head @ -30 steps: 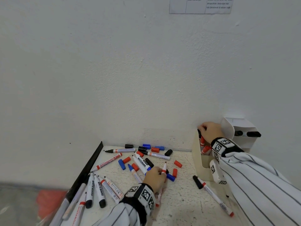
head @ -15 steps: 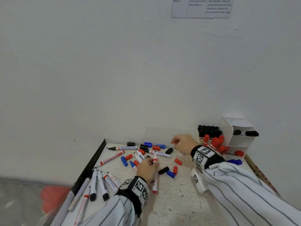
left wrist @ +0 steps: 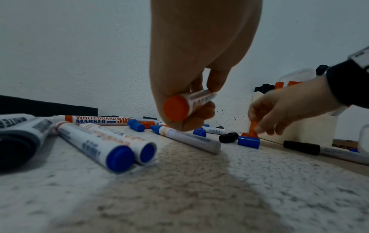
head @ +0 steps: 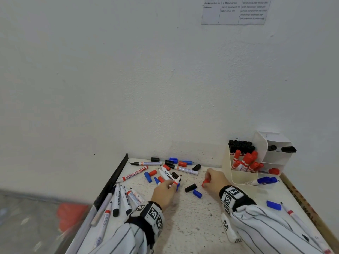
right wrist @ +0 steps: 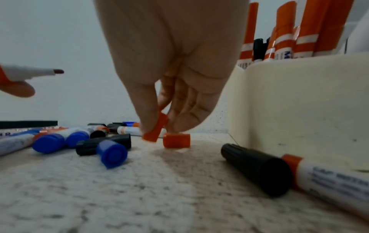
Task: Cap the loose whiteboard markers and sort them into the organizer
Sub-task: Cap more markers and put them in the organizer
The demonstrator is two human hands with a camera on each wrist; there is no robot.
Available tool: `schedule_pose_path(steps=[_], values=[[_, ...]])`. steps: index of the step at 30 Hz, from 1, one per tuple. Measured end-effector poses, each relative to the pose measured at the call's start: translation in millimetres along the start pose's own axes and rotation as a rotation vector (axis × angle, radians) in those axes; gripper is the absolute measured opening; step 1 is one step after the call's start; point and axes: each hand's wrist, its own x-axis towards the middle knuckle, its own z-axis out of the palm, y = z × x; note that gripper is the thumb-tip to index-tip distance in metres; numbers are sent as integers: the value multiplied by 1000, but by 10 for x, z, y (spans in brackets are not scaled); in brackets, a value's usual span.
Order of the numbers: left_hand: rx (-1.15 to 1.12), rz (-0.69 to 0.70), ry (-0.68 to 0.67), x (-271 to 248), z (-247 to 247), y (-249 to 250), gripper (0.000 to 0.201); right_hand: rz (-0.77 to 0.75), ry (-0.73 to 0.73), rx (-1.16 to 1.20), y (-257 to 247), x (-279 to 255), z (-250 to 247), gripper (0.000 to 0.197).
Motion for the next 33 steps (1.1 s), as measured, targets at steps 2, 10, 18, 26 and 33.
schedule_pose_path(steps=[2,10,18,26,33], values=[[7,26,-44,-39,12,-15,40,-70,69,185,-71,-69,-45,27],[76,202,-88,-181,89,23,41,-246,44,329,-216,-306,-40,22],[74,260,-11,-278,124,-16,28,-202,-94,283,-215,-440,-33,32],[291,356,-34,-352,191,15,28,-76,-32,353,-338,-549,135,43],[-282,35,-420,-434,34,91,27,-172,19,489,-314,-652,192,41]])
